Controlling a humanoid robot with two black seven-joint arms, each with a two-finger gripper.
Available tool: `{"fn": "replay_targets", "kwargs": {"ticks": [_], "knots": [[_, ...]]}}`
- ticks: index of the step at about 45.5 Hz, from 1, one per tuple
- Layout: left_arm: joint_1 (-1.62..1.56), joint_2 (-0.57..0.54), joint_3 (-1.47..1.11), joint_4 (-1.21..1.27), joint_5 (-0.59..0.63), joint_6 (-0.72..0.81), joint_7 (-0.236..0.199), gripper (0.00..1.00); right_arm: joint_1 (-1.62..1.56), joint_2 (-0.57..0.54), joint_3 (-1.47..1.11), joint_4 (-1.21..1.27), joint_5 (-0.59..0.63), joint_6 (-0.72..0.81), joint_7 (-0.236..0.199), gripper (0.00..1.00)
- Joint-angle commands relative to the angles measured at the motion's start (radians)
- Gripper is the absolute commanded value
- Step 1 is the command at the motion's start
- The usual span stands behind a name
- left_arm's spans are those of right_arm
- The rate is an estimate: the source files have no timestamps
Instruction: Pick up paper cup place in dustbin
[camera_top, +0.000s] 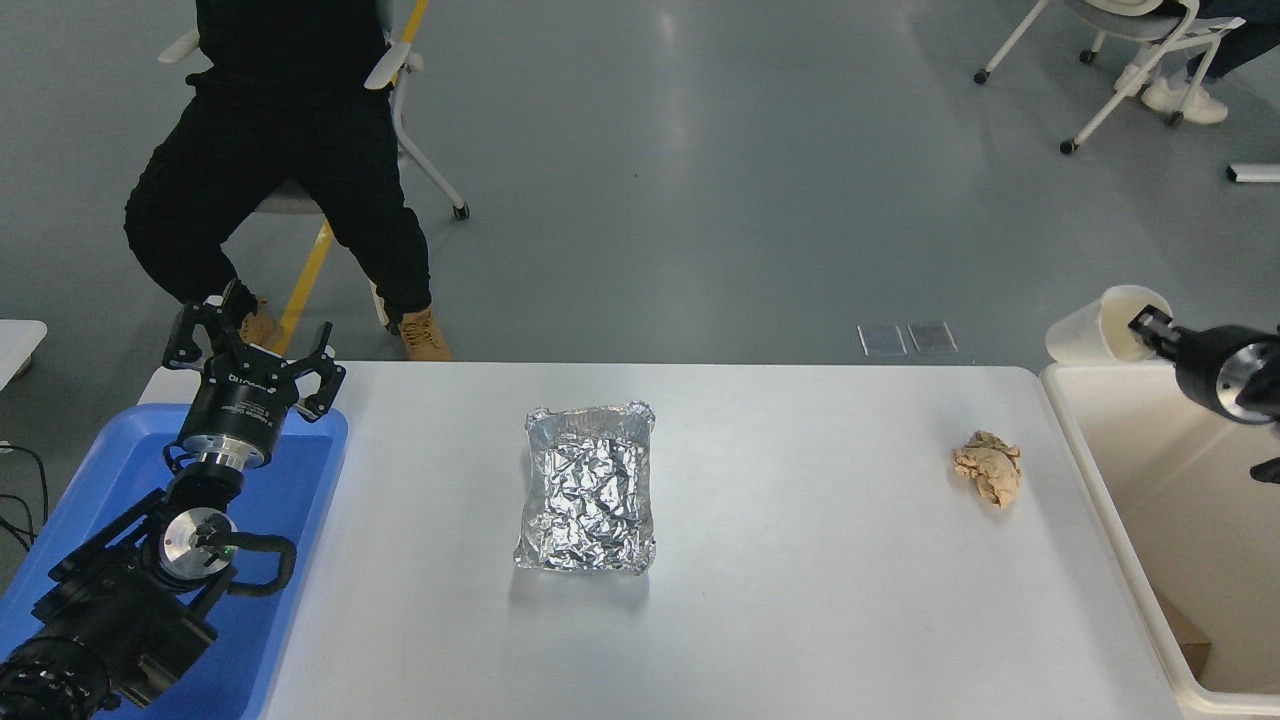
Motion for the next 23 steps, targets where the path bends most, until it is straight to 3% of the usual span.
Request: {"fn": "replay_targets", "kwargs": {"ticks": [1, 10, 23], "knots": [[0.0, 0.0, 0.0, 0.0, 0.0, 0.0, 0.0, 0.99, 0.262, -0.072, -0.085, 0.044, -0.027, 0.21, 0.0, 0.0], [0.0, 0.0, 0.0, -0.001, 0.0, 0.0, 0.0, 0.99, 0.424, -0.11, -0.119, 0.039, -0.067, 0.32, -0.005, 0.0], [0.0, 0.0, 0.0, 0.0, 0.0, 0.0, 0.0, 0.99, 0.451, -0.12, -0.146, 0.024, -0.078, 0.331, -0.011, 0.0]]}}
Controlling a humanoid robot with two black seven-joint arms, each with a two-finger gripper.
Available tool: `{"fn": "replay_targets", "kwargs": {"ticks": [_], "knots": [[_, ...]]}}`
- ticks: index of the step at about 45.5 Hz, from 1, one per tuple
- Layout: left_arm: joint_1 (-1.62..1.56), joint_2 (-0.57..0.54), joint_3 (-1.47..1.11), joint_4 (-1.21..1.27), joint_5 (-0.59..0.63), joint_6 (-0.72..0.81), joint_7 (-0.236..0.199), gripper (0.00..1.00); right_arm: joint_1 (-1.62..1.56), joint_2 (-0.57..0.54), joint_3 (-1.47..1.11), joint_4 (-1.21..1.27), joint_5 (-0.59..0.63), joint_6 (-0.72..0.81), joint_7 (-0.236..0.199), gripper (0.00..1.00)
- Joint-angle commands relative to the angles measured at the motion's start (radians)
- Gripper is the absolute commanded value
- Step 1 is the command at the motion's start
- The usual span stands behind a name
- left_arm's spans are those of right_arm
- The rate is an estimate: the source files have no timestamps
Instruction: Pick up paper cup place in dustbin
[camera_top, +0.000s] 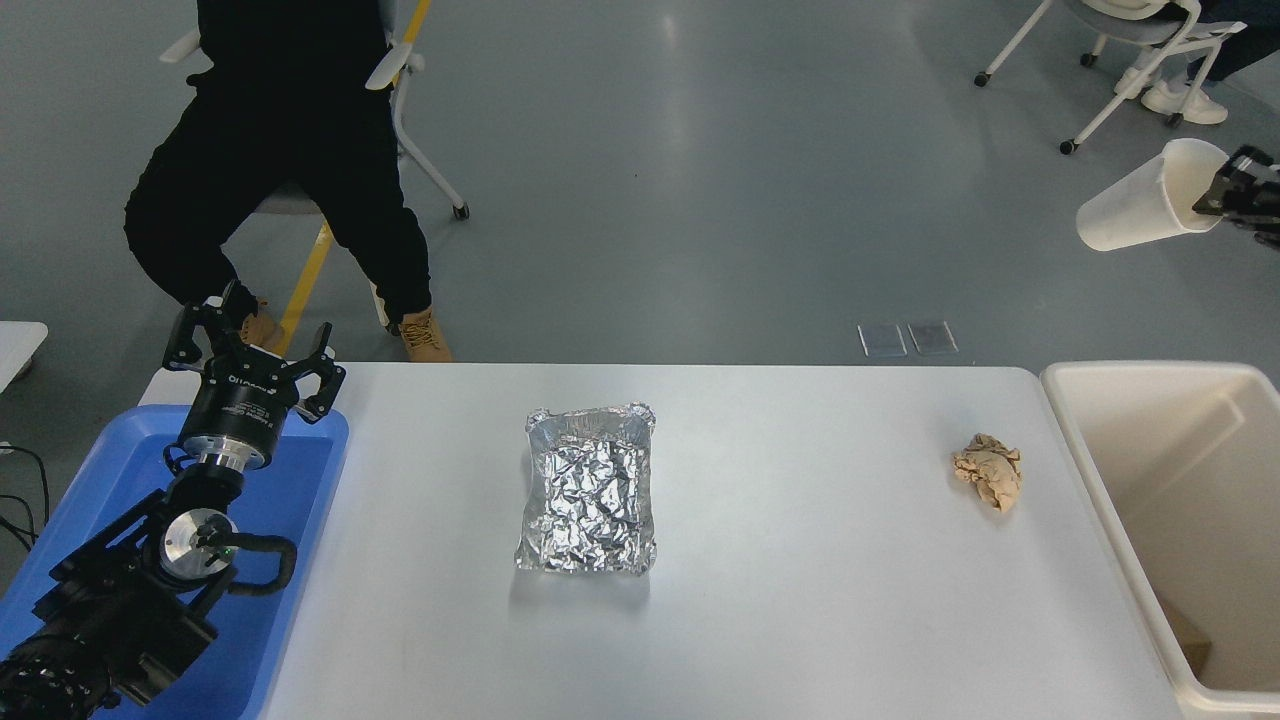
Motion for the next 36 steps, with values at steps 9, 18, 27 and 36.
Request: {"fn": "replay_targets", "kwargs": {"ticks": [9, 18, 27, 36], "knots": [[0.0, 0.0, 0.0, 0.0, 0.0, 0.0, 0.0, 0.99, -0.027, -0.015, -0.036, -0.11, 0.003, -0.002, -0.008, 0.0], [0.001, 0.0, 0.0, 0.0, 0.0, 0.0, 0.0, 0.99, -0.289, -0.01, -0.016, -0.339, 0.121, -0.058, -0.008, 0.0], [0.0, 0.0, 0.0, 0.0, 0.0, 0.0, 0.0, 0.99, -0.571, -0.006, -0.009, -0.519, 0.311, -0.15, -0.008, 0.0], [0.0, 0.0, 0.0, 0.0, 0.0, 0.0, 0.0, 0.99, -0.774, 0.02, 0.109, -0.553, 0.385, -0.293, -0.023, 0.0]]}}
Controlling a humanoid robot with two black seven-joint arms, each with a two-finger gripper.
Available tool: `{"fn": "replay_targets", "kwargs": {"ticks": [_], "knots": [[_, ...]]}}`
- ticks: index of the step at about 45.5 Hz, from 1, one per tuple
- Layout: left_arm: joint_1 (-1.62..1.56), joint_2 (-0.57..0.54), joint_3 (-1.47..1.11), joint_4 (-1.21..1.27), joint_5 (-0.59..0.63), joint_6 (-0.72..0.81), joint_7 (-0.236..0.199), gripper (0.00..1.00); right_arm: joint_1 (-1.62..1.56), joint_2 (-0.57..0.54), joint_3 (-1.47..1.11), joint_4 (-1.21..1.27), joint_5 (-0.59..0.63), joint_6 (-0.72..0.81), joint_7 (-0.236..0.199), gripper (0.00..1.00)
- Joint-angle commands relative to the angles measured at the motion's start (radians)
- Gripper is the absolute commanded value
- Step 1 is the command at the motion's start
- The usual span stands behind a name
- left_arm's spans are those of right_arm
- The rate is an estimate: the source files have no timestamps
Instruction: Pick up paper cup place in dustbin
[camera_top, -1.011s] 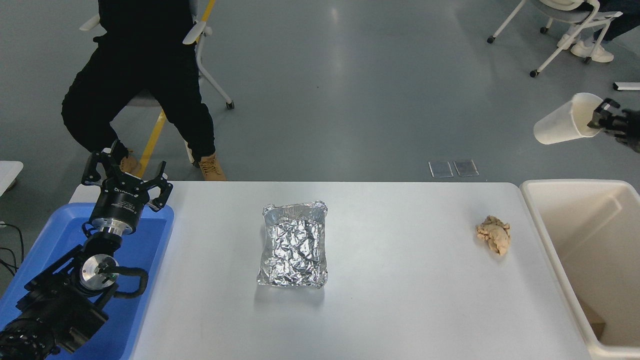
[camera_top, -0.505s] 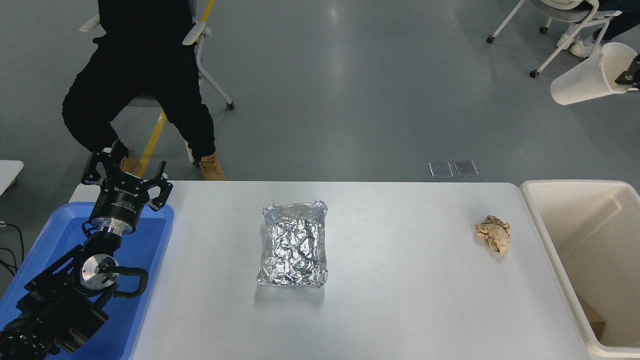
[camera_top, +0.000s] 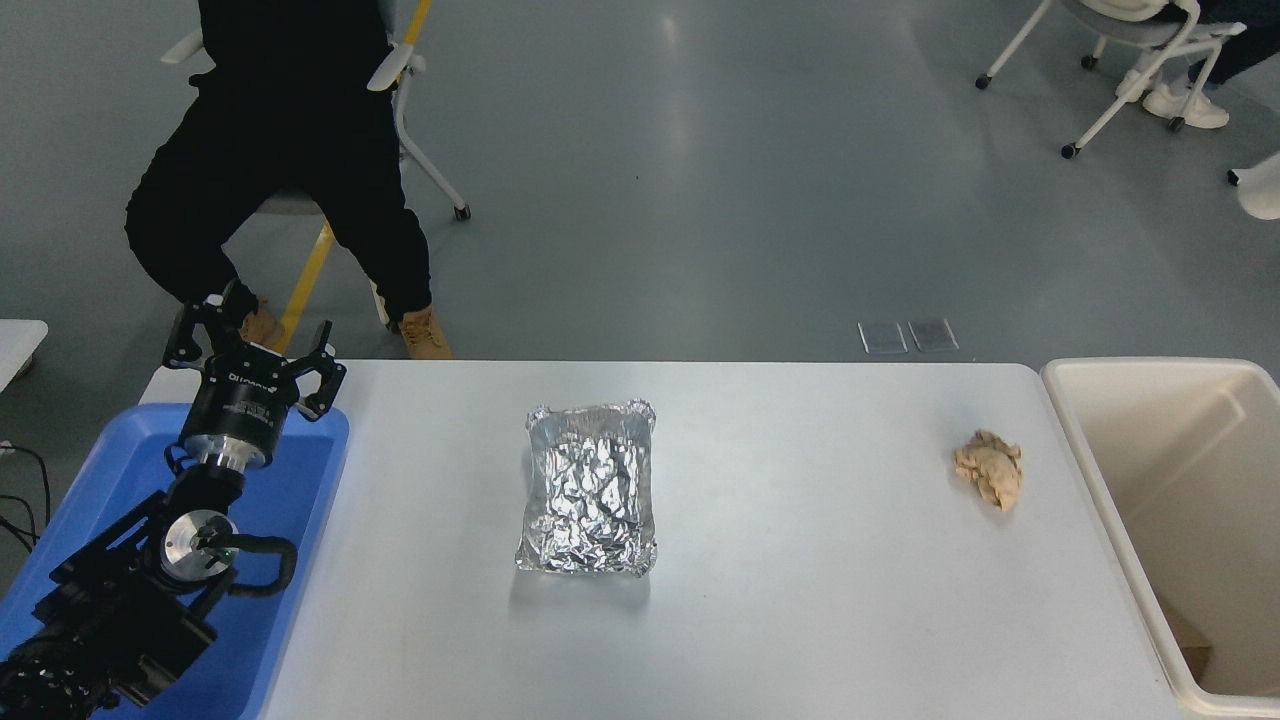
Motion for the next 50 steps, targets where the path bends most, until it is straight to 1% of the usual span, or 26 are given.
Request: {"fn": "replay_targets", "kwargs": {"ticks": [1, 8, 14, 19, 24, 32, 44, 45, 47, 48, 50], "knots": [[0.0, 0.0, 0.0, 0.0, 0.0, 0.0, 0.0, 0.99, -0.282, 0.021, 0.113, -0.103, 0.115, -0.156, -0.014, 0.0], [0.0, 0.0, 0.0, -0.001, 0.0, 0.0, 0.0, 0.99, -0.429, 0.05, 0.239, -0.103, 0.14, -0.262, -0.033, 0.0], [0.0, 0.0, 0.0, 0.0, 0.0, 0.0, 0.0, 0.99, -0.549, 0.087, 0.338, -0.108, 0.18, -0.332, -0.037, 0.0], [0.001, 0.0, 0.0, 0.0, 0.002, 0.0, 0.0, 0.99, -0.656, 0.151, 0.398, -0.15, 0.201, -0.368, -0.037, 0.0], [0.0, 0.0, 0.0, -0.001, 0.0, 0.0, 0.0, 0.99, -0.73, 0.197, 0.457, -0.181, 0.212, -0.383, -0.037, 0.0], [0.001, 0.0, 0.0, 0.0, 0.0, 0.0, 0.0, 0.99, -0.791, 0.24, 0.513, -0.192, 0.212, -0.398, -0.037, 0.0], [0.0, 0.0, 0.0, 0.0, 0.002, 0.0, 0.0, 0.99, -0.813, 0.259, 0.536, -0.192, 0.213, -0.402, -0.036, 0.0], [0.0, 0.0, 0.0, 0.0, 0.0, 0.0, 0.0, 0.99, -0.813, 0.259, 0.538, -0.192, 0.213, -0.402, -0.036, 0.07], [0.0, 0.0, 0.0, 0.0, 0.0, 0.0, 0.0, 0.99, -0.811, 0.257, 0.541, -0.19, 0.213, -0.402, -0.036, 0.34], [0.0, 0.0, 0.0, 0.0, 0.0, 0.0, 0.0, 0.99, -0.81, 0.257, 0.542, -0.192, 0.213, -0.402, -0.036, 0.43], [0.0, 0.0, 0.0, -0.001, 0.002, 0.0, 0.0, 0.99, -0.808, 0.255, 0.544, -0.19, 0.212, -0.402, -0.036, 0.56]]}}
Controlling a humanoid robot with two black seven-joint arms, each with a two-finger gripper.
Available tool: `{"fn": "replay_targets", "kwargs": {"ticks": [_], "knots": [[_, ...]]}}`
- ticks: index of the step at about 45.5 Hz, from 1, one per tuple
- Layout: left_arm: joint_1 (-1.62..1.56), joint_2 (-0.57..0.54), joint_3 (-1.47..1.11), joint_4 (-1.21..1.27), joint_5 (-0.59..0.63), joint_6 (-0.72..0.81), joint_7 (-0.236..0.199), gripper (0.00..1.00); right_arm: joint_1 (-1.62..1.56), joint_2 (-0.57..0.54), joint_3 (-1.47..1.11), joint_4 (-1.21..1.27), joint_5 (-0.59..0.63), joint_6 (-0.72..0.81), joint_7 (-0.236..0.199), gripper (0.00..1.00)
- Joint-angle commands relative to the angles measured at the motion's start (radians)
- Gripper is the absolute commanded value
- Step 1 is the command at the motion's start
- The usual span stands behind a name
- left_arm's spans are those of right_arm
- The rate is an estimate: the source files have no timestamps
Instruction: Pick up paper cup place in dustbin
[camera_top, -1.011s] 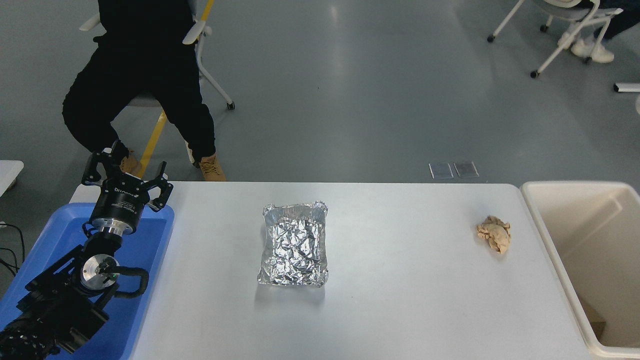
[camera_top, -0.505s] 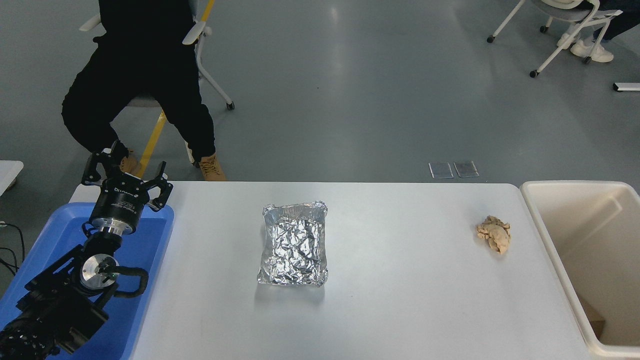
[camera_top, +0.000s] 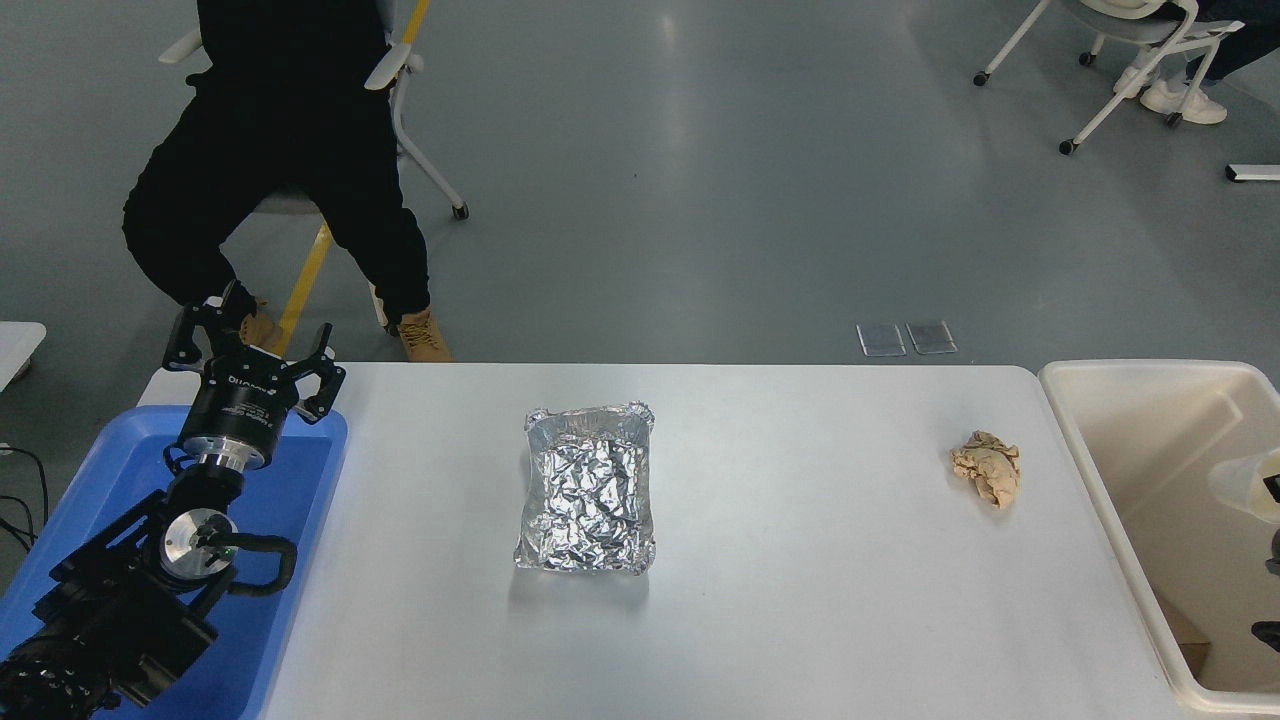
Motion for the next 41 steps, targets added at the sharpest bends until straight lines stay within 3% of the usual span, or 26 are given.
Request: {"fn": "replay_targets", "kwargs": {"ticks": [1, 4, 5, 22, 33, 41], "knots": [[0.001, 0.0, 0.0, -0.001, 0.001, 0.0, 0.0, 0.99, -0.019, 0.013, 0.03, -0.004, -0.001, -0.008, 0.001, 0.64], [0.001, 0.0, 0.0, 0.0, 0.001, 0.0, 0.0, 0.99, -0.016, 0.013, 0.03, -0.004, -0.007, -0.008, 0.001, 0.96], [-0.001, 0.0, 0.0, 0.0, -0.001, 0.0, 0.0, 0.99, -0.015, 0.013, 0.03, -0.004, -0.007, -0.008, 0.001, 1.0], [-0.001, 0.0, 0.0, 0.0, -0.001, 0.0, 0.0, 0.99, 0.149, -0.01, 0.012, 0.018, -0.026, 0.014, 0.002, 1.0], [-0.001, 0.0, 0.0, -0.001, -0.001, 0.0, 0.0, 0.99, 0.453, -0.036, -0.049, 0.148, -0.231, 0.133, 0.002, 1.0], [-0.001, 0.0, 0.0, 0.0, -0.001, 0.0, 0.0, 0.99, 0.683, -0.003, -0.164, 0.252, -0.264, 0.23, 0.001, 1.0]]}}
